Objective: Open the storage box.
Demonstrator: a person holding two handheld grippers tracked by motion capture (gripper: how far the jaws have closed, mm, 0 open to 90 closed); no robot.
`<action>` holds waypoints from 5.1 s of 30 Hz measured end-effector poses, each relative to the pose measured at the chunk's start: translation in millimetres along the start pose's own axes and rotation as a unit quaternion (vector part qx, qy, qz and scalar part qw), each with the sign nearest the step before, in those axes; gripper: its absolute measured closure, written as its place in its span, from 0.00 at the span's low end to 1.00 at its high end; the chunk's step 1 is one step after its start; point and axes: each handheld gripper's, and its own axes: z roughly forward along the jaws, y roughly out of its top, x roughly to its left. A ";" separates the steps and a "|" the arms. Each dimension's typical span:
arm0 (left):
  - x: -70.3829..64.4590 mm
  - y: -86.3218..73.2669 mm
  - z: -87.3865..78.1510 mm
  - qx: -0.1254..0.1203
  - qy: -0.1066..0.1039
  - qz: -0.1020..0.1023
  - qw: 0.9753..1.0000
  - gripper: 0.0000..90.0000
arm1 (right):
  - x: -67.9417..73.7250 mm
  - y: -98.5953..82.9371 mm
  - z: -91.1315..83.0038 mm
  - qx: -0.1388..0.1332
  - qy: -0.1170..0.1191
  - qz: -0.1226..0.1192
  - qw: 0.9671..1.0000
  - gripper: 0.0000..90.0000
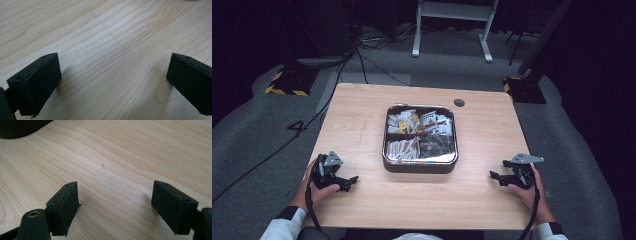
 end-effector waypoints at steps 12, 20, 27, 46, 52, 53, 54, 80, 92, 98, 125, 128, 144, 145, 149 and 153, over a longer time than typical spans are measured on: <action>0.8 -0.4 -0.6 0.001 -0.003 0.004 1.000 0.00 | 1.7 -1.0 0.6 -0.001 -0.012 -0.003 1.000 0.23; 0.6 -0.6 -0.7 0.001 -0.003 0.003 1.000 0.00 | 0.2 1.9 0.8 0.011 -0.019 0.002 1.000 0.23; 0.6 -0.7 -0.8 0.001 -0.002 0.003 1.000 0.00 | -0.6 6.9 2.1 0.025 -0.010 0.007 1.000 0.19; 0.8 -0.6 -0.8 0.002 -0.003 0.004 1.000 0.00 | 5.1 39.8 -8.6 -0.024 0.010 -0.015 1.000 0.23; 0.8 -0.6 -0.8 0.001 -0.003 0.004 1.000 0.00 | 8.4 50.0 -9.9 -0.030 0.010 -0.027 0.999 0.24; 0.8 -0.6 -0.8 0.002 -0.003 0.004 1.000 0.00 | 8.7 51.8 -9.9 -0.029 0.012 -0.029 0.999 0.24; 0.9 -0.6 -0.8 0.002 -0.003 0.004 1.000 0.00 | 9.6 53.5 -9.7 -0.031 0.012 -0.030 0.999 0.24; 0.8 -0.6 -0.8 0.002 -0.003 0.004 1.000 0.00 | 27.0 104.1 -1.5 -0.047 0.035 -0.071 0.996 0.27; 0.9 -0.6 -0.8 0.002 -0.003 0.004 1.000 0.00 | 38.3 124.6 5.7 -0.051 0.047 -0.089 0.994 0.27; 0.7 -0.7 -0.8 0.002 -0.003 0.004 1.000 0.00 | 46.0 134.5 11.7 -0.050 0.054 -0.100 0.992 0.27; 0.7 -1.2 -1.0 -0.001 -0.002 0.004 1.000 0.00 | 92.8 194.0 52.3 -0.048 0.097 -0.141 0.984 0.28; 0.8 -1.3 -1.2 -0.001 -0.001 0.005 1.000 0.00 | 98.9 200.0 57.8 -0.045 0.099 -0.146 0.983 0.29; 0.7 -1.5 -1.2 -0.001 -0.002 0.004 1.000 0.00 | 114.1 214.5 89.9 -0.020 0.116 -0.154 0.981 0.34; 0.7 -1.5 -1.2 -0.001 -0.002 0.004 1.000 0.00 | 114.1 214.5 89.9 -0.020 0.116 -0.154 0.981 0.34; 0.9 -1.4 -1.3 -0.001 -0.001 0.006 1.000 0.00 | 118.2 219.0 99.0 -0.014 0.118 -0.157 0.980 0.33; 0.9 -1.4 -1.3 -0.001 -0.001 0.006 1.000 0.00 | 121.6 223.2 108.1 -0.010 0.118 -0.156 0.981 0.32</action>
